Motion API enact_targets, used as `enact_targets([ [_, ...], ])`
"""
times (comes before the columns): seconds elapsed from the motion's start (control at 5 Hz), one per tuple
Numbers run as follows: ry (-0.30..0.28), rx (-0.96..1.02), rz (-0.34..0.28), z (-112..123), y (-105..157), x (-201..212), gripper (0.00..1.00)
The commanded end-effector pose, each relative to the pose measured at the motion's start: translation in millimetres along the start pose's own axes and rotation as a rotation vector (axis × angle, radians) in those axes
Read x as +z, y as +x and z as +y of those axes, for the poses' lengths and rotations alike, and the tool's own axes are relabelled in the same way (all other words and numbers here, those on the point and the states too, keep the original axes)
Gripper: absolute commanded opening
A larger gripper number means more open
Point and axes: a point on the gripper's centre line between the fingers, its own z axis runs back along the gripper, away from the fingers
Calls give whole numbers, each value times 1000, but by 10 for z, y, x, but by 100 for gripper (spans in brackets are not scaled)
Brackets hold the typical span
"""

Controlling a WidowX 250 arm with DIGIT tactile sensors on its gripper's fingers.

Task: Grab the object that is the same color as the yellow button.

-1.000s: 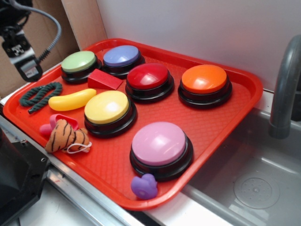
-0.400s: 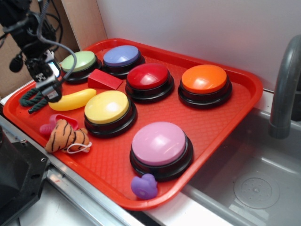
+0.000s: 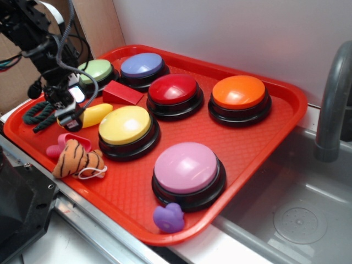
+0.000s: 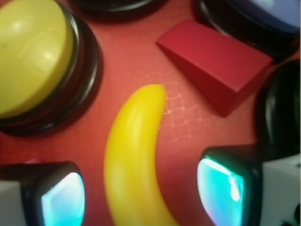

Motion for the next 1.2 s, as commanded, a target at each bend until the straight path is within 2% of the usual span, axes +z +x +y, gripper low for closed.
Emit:
enact_targets([
  [0.0, 28, -45, 1, 48, 13, -106, 90],
  [0.2, 19, -56, -12, 30, 6, -87, 0],
  [0.4, 15, -8, -35, 1, 37, 39, 0],
  [0.6, 59, 89, 48, -54, 136, 205, 0],
  [0.8, -2, 166, -9, -128, 263, 365, 0],
  [1.0, -2, 352, 38, -228, 429, 572, 0],
])
